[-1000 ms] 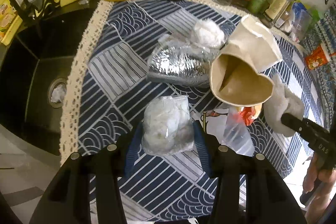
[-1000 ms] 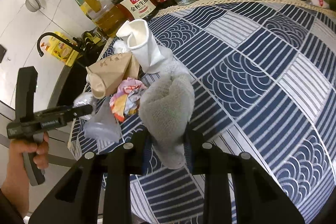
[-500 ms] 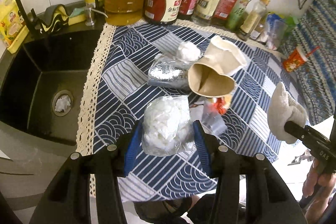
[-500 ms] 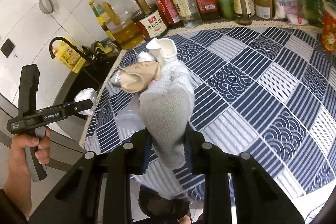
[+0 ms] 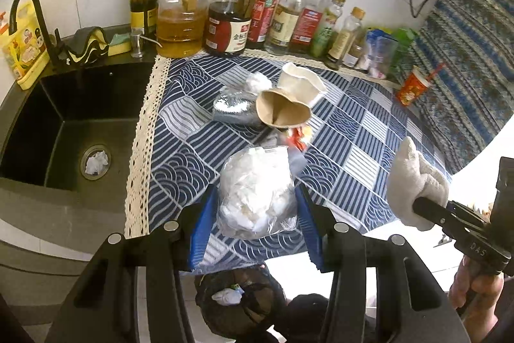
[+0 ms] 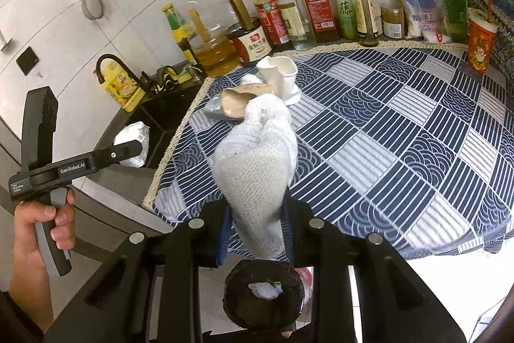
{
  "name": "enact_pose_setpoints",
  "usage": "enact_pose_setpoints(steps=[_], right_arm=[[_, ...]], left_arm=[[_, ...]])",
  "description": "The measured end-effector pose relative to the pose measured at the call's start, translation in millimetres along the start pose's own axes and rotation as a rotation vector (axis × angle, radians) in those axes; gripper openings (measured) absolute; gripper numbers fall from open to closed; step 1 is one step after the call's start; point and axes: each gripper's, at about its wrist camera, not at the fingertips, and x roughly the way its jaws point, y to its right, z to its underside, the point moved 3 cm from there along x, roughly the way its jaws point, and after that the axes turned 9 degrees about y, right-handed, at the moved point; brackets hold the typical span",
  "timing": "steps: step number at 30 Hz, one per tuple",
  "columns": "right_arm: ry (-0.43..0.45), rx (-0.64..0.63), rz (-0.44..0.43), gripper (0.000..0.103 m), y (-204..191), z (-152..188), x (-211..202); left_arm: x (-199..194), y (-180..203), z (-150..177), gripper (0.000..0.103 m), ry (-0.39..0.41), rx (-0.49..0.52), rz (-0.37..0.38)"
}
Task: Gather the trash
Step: 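Carry the plastic bag and white tissue down over the black bin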
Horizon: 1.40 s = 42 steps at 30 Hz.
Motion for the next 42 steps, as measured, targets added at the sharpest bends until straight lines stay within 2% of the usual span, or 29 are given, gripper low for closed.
enact_pose_setpoints(steps=[10, 21, 29, 42], right_arm=[[-0.017, -0.021, -0.005, 0.028, -36.6, 47.0, -27.3], [-0.083, -0.018, 0.014, 0.028, -63.9, 105.6, -34.3], [-0.183, -0.017, 0.016, 0.028, -75.6, 143.8, -15.0], [-0.358, 0.030, 0.021, 0.029, -62.5, 201.0, 39.2]], left_arm=[[-34.8, 7.8, 51.7, 0.047, -0.008, 0.004, 0.055], [-48.3, 2.6, 118.5, 0.047, -0.072, -0.011, 0.088], [-45.8, -11.0, 154.7, 0.047, -0.124, -0.037, 0.091], [4.2, -43.6, 214.8, 0.047, -0.311, -0.109, 0.067]])
